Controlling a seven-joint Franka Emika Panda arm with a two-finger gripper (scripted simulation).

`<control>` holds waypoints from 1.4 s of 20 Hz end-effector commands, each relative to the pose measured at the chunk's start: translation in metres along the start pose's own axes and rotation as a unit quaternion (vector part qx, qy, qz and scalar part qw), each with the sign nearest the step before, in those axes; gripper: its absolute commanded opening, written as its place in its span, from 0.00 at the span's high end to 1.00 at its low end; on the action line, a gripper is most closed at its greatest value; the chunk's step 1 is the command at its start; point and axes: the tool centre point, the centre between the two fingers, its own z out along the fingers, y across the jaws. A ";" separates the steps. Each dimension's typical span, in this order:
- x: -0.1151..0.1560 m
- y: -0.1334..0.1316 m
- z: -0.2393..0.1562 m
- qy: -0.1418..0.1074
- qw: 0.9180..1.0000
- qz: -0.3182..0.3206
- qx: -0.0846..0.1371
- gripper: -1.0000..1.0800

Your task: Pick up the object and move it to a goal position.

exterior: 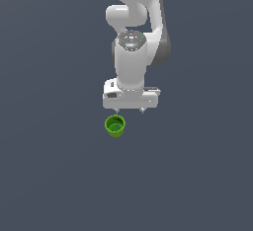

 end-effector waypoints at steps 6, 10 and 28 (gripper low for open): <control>0.004 0.001 -0.008 0.005 1.000 0.006 0.005 0.38; 0.004 0.001 -0.010 0.006 1.000 0.008 0.006 0.38; -0.004 0.014 0.015 0.006 0.994 -0.109 -0.003 0.38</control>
